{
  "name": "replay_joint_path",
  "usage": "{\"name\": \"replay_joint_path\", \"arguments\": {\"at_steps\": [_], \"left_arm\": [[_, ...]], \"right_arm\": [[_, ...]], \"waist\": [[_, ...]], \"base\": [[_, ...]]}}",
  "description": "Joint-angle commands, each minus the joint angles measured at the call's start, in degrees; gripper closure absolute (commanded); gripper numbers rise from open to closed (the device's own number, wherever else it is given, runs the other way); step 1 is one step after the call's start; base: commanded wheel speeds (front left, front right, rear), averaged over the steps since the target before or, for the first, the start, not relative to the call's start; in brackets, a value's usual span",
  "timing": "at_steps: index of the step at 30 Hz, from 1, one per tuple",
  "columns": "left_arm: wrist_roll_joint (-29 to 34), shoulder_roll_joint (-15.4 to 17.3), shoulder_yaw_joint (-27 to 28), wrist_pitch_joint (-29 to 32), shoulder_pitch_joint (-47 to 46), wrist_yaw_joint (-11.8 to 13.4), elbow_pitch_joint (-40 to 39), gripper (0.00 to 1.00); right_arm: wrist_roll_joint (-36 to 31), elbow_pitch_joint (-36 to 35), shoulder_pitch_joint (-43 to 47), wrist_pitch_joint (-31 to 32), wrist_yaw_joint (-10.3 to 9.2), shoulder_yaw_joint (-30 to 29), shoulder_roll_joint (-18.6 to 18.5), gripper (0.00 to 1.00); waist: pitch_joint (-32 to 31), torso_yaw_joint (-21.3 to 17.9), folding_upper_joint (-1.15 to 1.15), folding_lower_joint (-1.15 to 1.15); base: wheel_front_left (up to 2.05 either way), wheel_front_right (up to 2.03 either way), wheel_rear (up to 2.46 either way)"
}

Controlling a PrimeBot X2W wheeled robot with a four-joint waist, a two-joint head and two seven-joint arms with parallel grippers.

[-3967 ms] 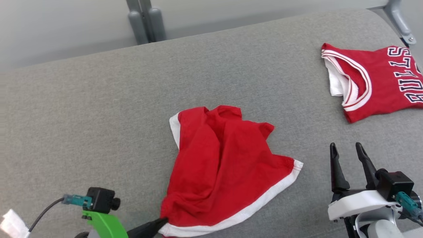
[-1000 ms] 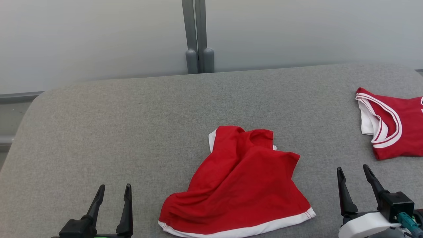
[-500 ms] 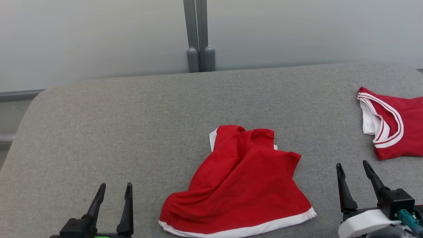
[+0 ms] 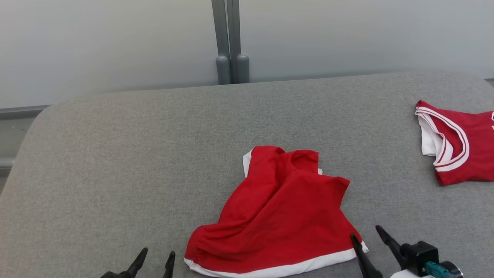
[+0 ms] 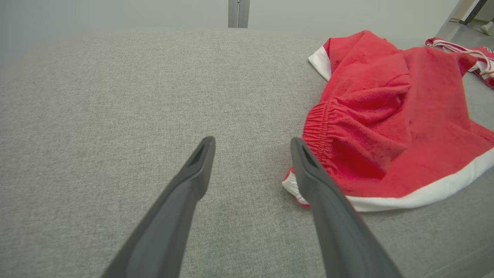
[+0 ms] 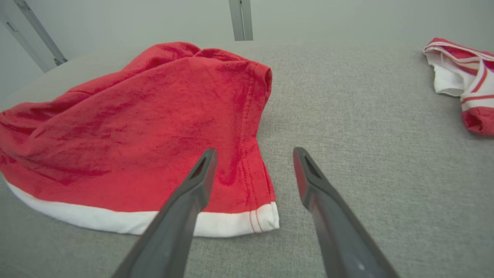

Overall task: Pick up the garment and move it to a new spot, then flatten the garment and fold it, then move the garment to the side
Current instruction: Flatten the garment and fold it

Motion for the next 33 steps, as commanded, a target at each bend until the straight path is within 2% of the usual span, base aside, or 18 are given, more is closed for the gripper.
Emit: {"name": "replay_joint_path", "arguments": {"at_steps": [1, 5, 10, 23, 33], "left_arm": [[-2.0, 1.8, -1.3, 0.9, -0.2, 0.1, 0.7, 0.0], [-6.0, 5.3, -4.5, 2.9, -1.7, 0.1, 1.1, 0.0], [-10.1, 7.2, -8.5, 4.6, -3.7, 0.1, 0.7, 0.0], [-15.4, 9.7, -14.5, 8.1, -7.9, 0.1, 3.3, 0.0], [-21.6, 12.7, -20.1, 11.4, -7.5, 0.1, -1.1, 0.0]], "right_arm": [[2.1, 0.8, -0.7, 1.0, -0.01, 2.4, -2.1, 0.0], [6.0, 2.7, -1.6, 1.3, -0.01, 5.8, -5.2, 0.0], [7.2, 4.8, -3.2, 2.1, -0.01, 7.5, -6.6, 0.0], [10.4, 7.2, -6.0, 4.6, -0.01, 13.8, -9.1, 0.0], [11.6, 7.7, -6.8, 3.8, -0.01, 14.8, -9.9, 0.0]], "waist": [[0.1, 0.0, 0.0, 0.0], [1.2, 0.2, 0.0, 0.0], [3.2, 0.3, 0.0, 0.0], [6.4, -0.4, 0.0, 0.0], [6.4, -1.1, 0.0, 0.0]], "base": [[0.0, 0.0, 0.0], [0.0, 0.0, 0.0], [0.0, 0.0, 0.0], [0.0, 0.0, 0.0], [0.0, 0.0, 0.0]]}}
